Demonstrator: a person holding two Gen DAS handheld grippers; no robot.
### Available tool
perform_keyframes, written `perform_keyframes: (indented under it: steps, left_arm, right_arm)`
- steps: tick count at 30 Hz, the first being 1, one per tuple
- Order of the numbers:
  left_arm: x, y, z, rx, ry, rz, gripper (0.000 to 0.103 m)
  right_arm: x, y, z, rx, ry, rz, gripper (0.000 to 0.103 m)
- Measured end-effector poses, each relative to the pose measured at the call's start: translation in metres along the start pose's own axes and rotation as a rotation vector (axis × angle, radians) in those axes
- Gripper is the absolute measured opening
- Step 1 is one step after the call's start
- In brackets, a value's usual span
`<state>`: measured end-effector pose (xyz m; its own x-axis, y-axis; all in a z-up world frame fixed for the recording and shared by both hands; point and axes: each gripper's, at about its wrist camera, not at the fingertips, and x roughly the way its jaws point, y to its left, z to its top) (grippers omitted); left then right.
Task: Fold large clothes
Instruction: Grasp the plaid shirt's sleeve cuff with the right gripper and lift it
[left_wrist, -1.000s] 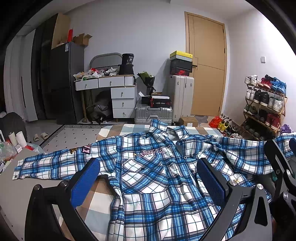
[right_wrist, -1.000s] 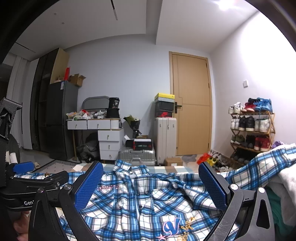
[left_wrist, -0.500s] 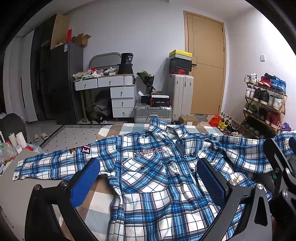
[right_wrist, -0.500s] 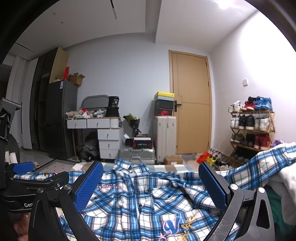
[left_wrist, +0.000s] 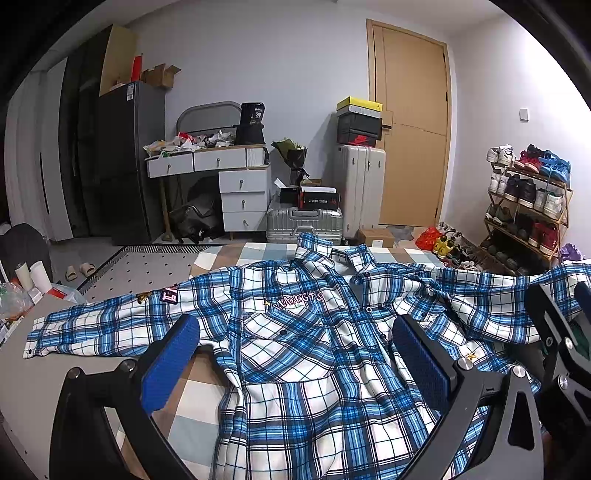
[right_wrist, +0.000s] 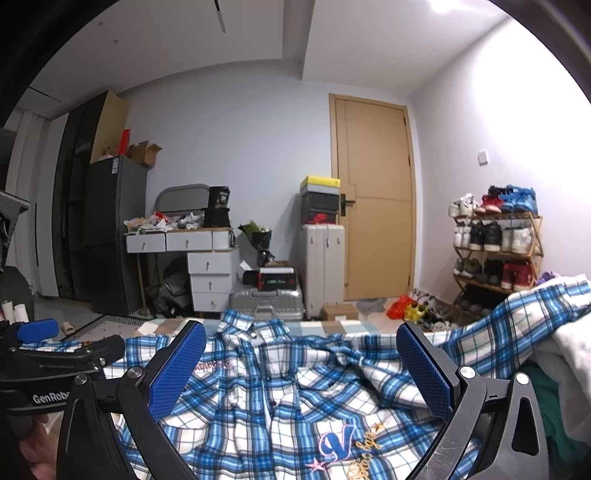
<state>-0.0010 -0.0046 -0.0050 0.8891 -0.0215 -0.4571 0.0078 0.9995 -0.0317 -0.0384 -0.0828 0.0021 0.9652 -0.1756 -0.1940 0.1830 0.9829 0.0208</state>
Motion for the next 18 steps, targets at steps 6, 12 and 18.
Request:
perform_keyframes:
  steps: [6,12,18]
  left_arm:
    - [0.007,-0.001,-0.003,0.000,0.046,-0.021,0.102]
    - [0.005,0.000,-0.003,-0.014,0.071,-0.047,0.102]
    - [0.006,-0.003,-0.002,-0.016,0.096,-0.064,0.102]
  right_arm:
    - [0.008,-0.036,0.001,0.112,0.085,-0.007,0.103]
    - [0.001,-0.121,0.030,0.201,0.144,-0.114,0.103]
    - [-0.001,-0.232,0.056,0.321,0.300,-0.283,0.103]
